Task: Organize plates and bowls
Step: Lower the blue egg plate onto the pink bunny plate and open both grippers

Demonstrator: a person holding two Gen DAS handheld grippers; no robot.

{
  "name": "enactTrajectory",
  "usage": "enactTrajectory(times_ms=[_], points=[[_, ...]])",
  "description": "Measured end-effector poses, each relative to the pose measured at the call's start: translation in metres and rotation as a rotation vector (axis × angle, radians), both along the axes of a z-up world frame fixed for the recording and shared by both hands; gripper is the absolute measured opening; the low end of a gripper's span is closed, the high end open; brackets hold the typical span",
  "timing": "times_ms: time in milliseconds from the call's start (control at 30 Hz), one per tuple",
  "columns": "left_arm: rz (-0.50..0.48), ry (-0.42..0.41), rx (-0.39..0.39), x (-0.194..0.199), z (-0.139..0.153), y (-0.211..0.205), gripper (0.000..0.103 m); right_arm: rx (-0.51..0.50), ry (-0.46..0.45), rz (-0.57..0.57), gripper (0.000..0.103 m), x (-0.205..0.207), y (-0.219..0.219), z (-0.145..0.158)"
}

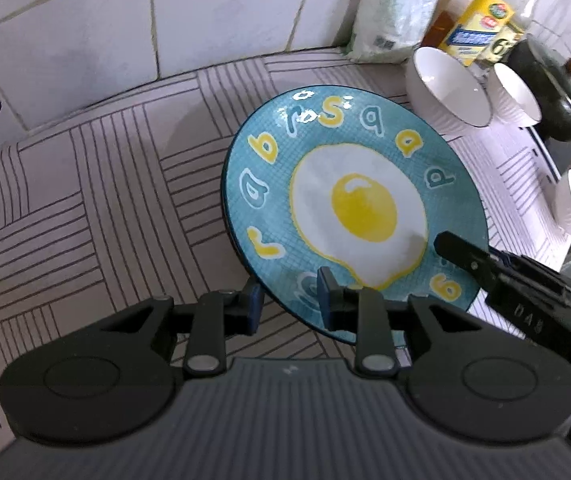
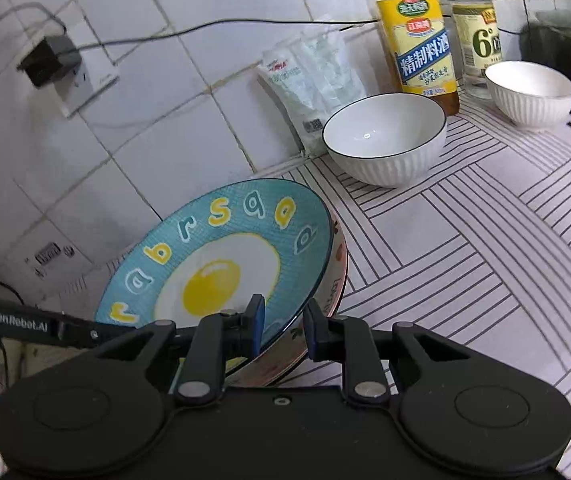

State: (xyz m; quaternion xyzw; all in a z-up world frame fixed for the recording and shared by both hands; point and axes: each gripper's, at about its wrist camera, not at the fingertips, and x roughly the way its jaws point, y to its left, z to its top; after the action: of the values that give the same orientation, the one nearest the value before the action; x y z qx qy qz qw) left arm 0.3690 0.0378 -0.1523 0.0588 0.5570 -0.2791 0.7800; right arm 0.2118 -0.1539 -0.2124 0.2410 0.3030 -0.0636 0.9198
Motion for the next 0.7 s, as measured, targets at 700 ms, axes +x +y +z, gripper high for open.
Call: enactTrajectory(times_ms=[700], points=[[0.011,-0.021,0.038,-0.022,0.012,-0.006,0.029,-0.255,0.19,0.071,0.04,0.018,0.017,0.015]])
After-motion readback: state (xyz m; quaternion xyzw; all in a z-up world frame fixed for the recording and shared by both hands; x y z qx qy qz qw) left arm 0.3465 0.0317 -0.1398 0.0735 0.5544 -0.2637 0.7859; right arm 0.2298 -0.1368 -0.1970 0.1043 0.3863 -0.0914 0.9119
